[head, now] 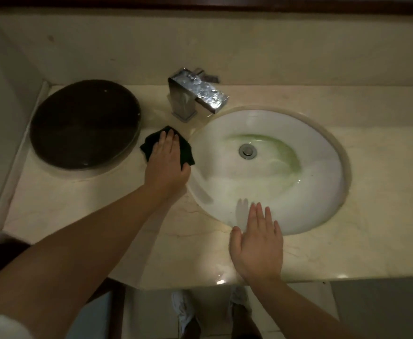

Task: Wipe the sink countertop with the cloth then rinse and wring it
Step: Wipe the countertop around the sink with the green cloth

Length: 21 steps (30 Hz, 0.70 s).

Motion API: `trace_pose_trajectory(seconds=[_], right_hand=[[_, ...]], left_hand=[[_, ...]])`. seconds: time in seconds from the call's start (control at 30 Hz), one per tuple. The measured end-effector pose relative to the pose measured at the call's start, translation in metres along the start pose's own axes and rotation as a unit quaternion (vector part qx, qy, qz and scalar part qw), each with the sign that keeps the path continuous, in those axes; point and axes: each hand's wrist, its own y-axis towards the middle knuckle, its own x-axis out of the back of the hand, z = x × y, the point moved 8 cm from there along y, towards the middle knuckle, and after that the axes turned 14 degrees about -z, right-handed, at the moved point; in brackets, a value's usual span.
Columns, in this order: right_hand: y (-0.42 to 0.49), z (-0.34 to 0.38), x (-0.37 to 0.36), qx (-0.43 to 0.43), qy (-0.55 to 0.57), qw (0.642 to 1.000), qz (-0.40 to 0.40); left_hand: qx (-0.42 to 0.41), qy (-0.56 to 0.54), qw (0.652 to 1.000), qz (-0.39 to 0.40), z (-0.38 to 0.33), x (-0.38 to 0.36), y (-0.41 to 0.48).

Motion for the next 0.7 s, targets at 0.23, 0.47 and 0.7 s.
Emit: trace_pose_trajectory(seconds=[0.23,0.47,0.7], right_hand=[[-0.001,0.002,0.002,0.005,0.014,1.0,0.015],[-0.003,0.001,0.001,0.002,0.009,1.0,0.01],[-0.003,0.0,-0.001,0.004,-0.005,1.0,0.014]], left_hand=[[-0.098,-0.032,0.994,0.043,-0.056,-0.001,-0.072],[-0.221,-0.098,0.969,0.044,-0.082,0.006,-0.146],[-0.004,-0.026,1.0,0.011,0.043,0.026,-0.099]])
